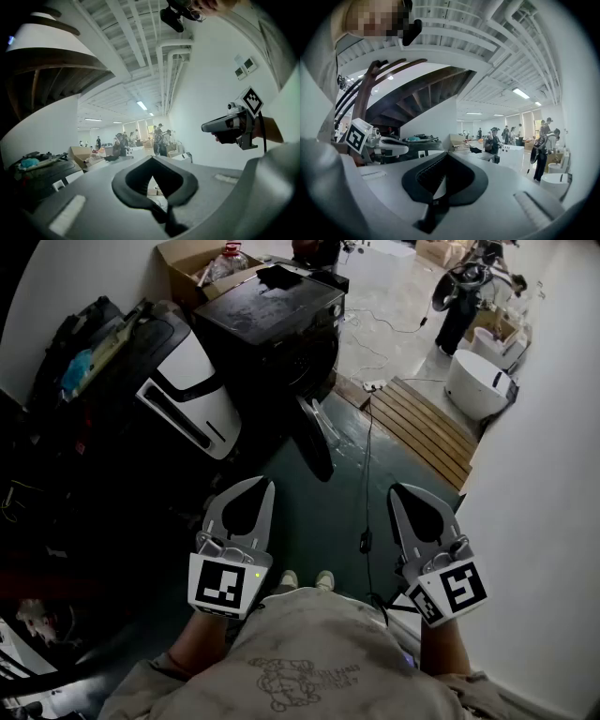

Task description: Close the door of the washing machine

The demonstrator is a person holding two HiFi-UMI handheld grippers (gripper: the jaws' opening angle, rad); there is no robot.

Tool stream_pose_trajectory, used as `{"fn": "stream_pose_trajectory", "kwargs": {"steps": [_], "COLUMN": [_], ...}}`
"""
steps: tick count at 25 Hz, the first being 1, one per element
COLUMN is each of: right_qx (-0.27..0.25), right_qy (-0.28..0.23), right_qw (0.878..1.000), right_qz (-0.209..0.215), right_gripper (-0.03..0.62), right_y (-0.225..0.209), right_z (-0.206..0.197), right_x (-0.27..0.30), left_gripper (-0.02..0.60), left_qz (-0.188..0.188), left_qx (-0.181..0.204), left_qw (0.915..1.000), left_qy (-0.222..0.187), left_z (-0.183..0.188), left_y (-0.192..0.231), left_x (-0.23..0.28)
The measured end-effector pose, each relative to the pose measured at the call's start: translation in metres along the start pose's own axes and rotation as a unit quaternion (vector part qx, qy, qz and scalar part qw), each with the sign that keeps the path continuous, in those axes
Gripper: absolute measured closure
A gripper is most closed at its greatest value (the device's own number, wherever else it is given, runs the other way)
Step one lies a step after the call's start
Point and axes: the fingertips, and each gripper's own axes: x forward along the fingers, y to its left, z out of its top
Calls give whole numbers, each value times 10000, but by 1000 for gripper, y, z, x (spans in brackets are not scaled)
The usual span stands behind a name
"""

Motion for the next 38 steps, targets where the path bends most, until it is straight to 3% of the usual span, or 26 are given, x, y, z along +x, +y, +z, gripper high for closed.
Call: {"fn": "stream_pose_trajectory", "kwargs": {"steps": [17, 20, 23, 33, 38], "right_qx": [127, 139, 149, 78, 106], "right_qy": [123, 186, 327, 751, 933], "right_qw": [9998, 9996, 9992, 9969, 9953], "right_qz": [124, 141, 157, 242, 240], "right_gripper": [566, 566, 566, 566, 566], "right_y": [-32, -39, -45, -85, -111], "right_z": [-23, -32, -44, -80, -94], "right_x": [-15, -17, -14, 4, 23], "left_gripper": [580, 483, 416, 374, 374], "left_qz": [47, 47, 284, 414, 470], "left_qx": [-259, -324, -325, -926, -761], "left_qw": [9995, 9992, 9984, 9930, 9932], "left_qy": [189, 218, 369, 602, 745], "left_z": [-6, -7, -22, -58, -69], "left_y": [-26, -31, -25, -11, 0], "left_x": [29, 36, 44, 87, 121]}}
